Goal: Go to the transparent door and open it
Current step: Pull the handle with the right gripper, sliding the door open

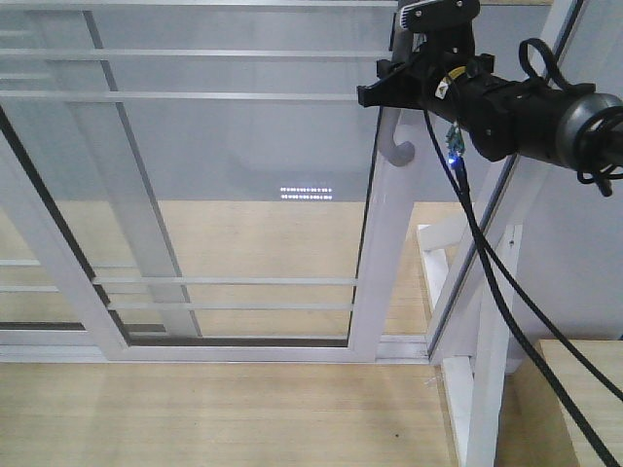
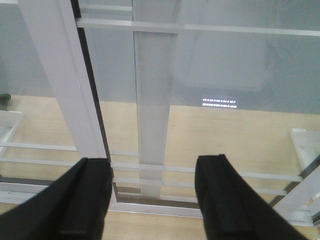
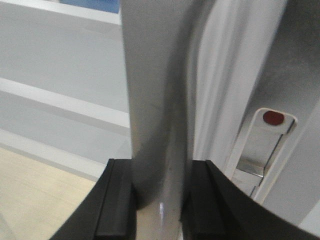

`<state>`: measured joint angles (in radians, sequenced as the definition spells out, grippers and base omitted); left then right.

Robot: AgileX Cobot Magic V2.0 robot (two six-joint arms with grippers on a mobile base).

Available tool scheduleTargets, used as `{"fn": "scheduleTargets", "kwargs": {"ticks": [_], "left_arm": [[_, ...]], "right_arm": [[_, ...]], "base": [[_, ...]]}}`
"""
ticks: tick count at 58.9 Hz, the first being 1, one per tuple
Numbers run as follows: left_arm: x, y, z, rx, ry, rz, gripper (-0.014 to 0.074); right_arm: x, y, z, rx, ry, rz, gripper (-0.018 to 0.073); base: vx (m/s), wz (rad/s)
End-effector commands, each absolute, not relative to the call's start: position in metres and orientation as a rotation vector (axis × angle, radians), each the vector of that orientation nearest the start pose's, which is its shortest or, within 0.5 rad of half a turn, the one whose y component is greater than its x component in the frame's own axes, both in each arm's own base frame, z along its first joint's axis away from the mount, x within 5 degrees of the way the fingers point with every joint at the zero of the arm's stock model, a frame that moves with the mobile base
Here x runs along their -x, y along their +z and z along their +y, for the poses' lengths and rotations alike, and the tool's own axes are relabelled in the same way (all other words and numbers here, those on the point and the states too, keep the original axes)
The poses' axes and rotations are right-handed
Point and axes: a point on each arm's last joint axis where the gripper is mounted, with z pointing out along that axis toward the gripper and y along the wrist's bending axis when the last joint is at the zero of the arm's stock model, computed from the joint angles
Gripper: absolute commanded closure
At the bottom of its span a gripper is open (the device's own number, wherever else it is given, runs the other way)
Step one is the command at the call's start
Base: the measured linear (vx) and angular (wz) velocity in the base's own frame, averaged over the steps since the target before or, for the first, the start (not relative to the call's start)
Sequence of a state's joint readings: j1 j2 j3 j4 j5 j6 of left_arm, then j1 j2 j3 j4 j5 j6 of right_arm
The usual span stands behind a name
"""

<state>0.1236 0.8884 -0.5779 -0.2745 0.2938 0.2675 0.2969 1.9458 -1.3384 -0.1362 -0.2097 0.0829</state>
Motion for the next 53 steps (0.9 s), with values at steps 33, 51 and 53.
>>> {"fn": "scheduleTargets", "kwargs": {"ticks": [33,51,53], "left_arm": [[-0.184,0.306,0.016,0.096,-0.003,1.969,0.01],[-0.184,0.306,0.016,0.096,-0.003,1.969,0.01],[-0.184,0.306,0.016,0.096,-0.003,1.969,0.01]], "right_arm": [[-0.451,0.283,0.203,0.383,0.331,1.608,0.0568],[-0.448,0.277,0.218,0.409,0.354,1.607,0.0568],[-0.448,0.277,0.22,0.412,0.357,1.605,0.0568]], "base": [[0.0,0.0],[0.0,0.0],[0.0,0.0]]}}
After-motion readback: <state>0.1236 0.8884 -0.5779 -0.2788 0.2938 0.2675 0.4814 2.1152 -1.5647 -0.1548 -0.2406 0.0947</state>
